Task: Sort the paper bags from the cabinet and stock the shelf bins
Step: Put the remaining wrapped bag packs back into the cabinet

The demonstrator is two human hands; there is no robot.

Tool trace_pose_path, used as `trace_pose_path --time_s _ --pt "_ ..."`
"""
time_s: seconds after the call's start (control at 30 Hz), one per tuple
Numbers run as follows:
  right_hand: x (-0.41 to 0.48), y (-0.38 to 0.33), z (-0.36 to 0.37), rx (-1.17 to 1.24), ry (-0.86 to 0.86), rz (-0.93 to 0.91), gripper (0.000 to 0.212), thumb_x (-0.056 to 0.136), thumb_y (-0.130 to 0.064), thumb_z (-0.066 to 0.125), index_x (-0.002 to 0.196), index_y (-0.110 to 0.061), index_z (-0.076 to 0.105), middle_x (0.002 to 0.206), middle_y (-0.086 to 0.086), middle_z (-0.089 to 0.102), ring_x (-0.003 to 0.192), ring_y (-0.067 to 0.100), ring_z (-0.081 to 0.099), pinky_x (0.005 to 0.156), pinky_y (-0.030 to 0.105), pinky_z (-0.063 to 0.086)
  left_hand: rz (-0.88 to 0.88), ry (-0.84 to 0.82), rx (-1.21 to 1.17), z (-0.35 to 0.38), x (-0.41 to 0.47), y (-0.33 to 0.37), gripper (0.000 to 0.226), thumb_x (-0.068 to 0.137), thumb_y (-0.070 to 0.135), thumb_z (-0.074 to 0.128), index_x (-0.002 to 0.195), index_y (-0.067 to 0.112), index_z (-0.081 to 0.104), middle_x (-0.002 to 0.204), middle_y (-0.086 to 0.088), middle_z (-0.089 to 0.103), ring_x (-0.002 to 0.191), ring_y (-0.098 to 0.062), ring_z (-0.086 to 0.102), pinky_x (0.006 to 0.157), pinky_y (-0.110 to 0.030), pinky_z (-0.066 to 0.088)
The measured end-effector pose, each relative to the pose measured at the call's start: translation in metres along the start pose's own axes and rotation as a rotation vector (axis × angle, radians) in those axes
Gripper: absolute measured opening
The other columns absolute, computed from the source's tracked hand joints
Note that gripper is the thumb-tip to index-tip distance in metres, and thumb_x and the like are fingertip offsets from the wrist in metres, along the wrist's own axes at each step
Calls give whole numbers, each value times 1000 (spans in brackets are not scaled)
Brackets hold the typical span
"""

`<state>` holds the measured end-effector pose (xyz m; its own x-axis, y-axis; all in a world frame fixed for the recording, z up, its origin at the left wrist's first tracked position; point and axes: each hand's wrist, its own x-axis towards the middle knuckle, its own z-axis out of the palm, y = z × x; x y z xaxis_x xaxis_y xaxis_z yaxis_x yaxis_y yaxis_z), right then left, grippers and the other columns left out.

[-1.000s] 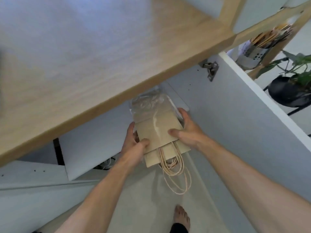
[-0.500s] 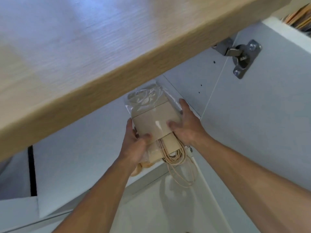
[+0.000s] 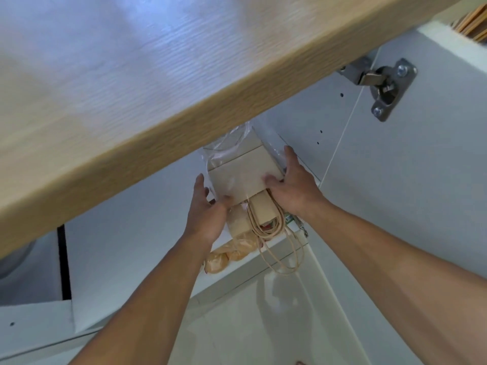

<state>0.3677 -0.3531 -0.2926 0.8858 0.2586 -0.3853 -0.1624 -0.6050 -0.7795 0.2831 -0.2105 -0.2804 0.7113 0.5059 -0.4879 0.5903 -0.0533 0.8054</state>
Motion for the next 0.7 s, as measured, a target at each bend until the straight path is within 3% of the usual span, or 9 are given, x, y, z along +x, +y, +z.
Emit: trace_pose_path --time_s 0.13,0.3,0.47,0.7 --pt "-21 -5 -9 -35 -38 38 79 96 -40 49 153 -28 -4 151 11 35 136 28 39 108 34 33 -1 10 -17 -10 -15 4 67 96 24 55 152 39 20 159 1 26 142 -23 33 114 -44 32" --pt "-51 -23 -18 -134 -55 63 73 98 -39 44 154 -25 -1 155 12 25 139 32 30 109 35 29 23 -36 -22 -24 -46 8 57 99 21 50 149 38 30 156 4 32 140 -18 35 113 -39 32" --pt "-91 -44 -26 -211 -60 101 64 99 -40 40 152 -21 10 151 15 29 135 34 34 106 36 33 42 -93 -4 -37 -83 14 53 100 20 47 149 32 30 154 4 35 140 -16 34 97 -26 29" --pt "-165 -89 -57 -221 7 166 59 99 -34 39 152 -17 17 152 16 31 135 35 36 103 34 34 63 -160 33 -65 -155 40 52 101 23 45 150 29 28 152 0 39 137 -19 39 103 -27 31"
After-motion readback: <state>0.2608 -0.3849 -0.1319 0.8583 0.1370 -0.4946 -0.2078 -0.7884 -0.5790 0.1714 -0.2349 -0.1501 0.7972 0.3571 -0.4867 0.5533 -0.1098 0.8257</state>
